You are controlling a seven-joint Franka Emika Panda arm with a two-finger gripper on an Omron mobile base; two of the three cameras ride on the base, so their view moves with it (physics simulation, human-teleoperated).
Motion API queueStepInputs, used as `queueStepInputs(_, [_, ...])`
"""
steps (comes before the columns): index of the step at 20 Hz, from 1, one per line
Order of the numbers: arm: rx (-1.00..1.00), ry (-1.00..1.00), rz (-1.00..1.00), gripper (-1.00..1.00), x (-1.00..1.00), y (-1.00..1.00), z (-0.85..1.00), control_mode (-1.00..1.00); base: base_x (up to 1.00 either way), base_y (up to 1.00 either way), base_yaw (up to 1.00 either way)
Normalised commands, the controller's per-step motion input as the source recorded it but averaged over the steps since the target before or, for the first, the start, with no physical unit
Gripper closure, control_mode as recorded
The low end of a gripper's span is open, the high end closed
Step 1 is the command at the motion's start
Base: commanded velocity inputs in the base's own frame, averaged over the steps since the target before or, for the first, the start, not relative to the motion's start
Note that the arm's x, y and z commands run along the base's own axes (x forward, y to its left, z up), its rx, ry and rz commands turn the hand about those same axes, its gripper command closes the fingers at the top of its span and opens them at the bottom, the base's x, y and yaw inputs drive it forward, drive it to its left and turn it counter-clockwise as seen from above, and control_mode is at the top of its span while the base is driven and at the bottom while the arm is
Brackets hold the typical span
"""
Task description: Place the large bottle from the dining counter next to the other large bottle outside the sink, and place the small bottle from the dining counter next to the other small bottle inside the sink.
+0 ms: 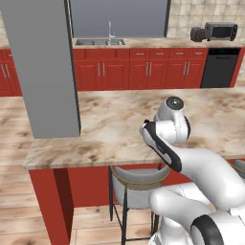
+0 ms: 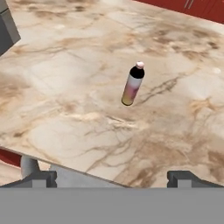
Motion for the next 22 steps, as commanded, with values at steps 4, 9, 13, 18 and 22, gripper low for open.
queueStepInputs(4, [-0.03, 0.00, 0.00, -1.00, 0.01, -0.10, -0.12, -1.00, 0.00, 0.00, 0.00])
queueStepInputs(9, [0.00, 0.00, 0.00, -1.00, 0.04, -0.16, -0.12, -1.00, 0.00, 0.00, 0.00])
queueStepInputs(13, [0.00, 0.00, 0.00, -1.00, 0.18, -0.18, -0.10, -1.00, 0.00, 0.00, 0.00])
queueStepInputs(18, [0.00, 0.00, 0.00, -1.00, 0.29, -0.06, -0.06, -1.00, 0.00, 0.00, 0.00])
queueStepInputs(22, [0.00, 0.00, 0.00, -1.00, 0.25, 0.00, -0.04, -1.00, 0.00, 0.00, 0.00])
